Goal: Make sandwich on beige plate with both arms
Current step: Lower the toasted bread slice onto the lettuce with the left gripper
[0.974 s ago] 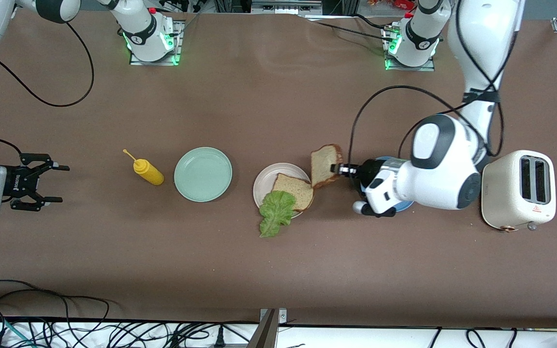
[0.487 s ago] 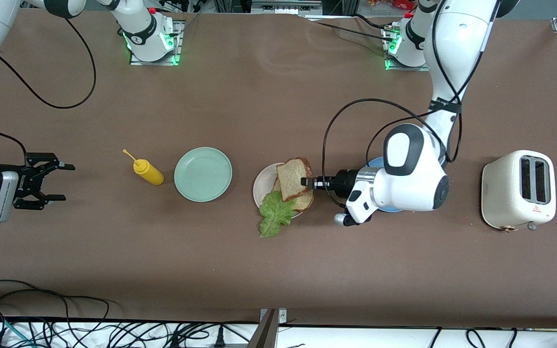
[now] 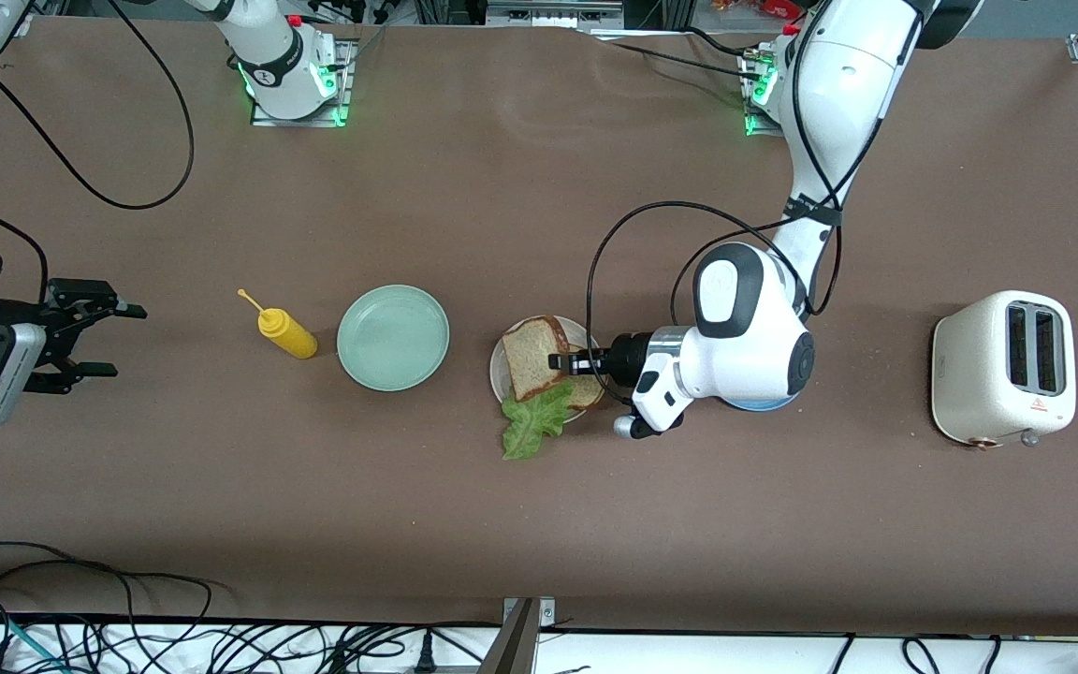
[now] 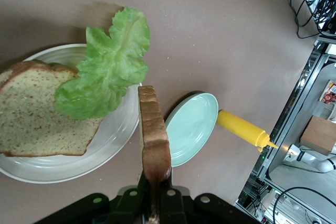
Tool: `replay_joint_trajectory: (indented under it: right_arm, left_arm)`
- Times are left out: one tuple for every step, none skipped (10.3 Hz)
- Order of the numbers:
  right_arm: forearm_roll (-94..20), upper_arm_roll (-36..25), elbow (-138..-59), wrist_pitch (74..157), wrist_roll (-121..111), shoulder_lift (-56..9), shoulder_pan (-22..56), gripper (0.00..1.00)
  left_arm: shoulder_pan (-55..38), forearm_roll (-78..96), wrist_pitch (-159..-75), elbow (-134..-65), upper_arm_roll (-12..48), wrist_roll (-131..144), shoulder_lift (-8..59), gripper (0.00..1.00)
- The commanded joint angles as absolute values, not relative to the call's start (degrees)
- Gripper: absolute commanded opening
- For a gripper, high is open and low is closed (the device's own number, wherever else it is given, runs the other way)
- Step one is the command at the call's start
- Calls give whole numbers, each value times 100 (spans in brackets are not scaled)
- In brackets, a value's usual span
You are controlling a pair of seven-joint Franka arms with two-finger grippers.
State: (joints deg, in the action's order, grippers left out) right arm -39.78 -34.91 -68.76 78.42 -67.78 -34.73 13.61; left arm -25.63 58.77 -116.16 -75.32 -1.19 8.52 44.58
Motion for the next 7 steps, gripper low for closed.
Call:
replay_joint_trajectory:
  right_arm:
    - [-3841,-3419,-6768,7805,-6680,-3472,1318,100]
    - [-3823,-3428,-6768,7805,-6671,-3472,1327,100]
    - [-3823,-3428,-6768,7805,-6671,-3472,1318,100]
    - [-3815,-3428,-6768,7805,-6671,-3463,1318,100]
    - [-3823,-3428,-6768,7805,-6671,-3463,1318,100]
    - [-3815,-3436,-6768,7805,-6662,-3472,1318,100]
    - [-3797,-3463,-6768,7770,-6575,-3463,1310,100]
  left_arm:
    - [-2654,6073,-11706,-7339,-185,888,4605,0]
    - [-2706,6073,-11864,-7339,-185,888,4684,0]
    - [-2777,6073,-11970,-7348,-185,888,4737,0]
    - [-2803,6073,-11988,-7348,-193,896,4781,0]
    - [-2821,6065,-11988,-7348,-193,888,4781,0]
    - [-2821,6064,-11988,-7356,-193,888,4816,0]
    - [-2821,6064,-11997,-7348,-193,853,4851,0]
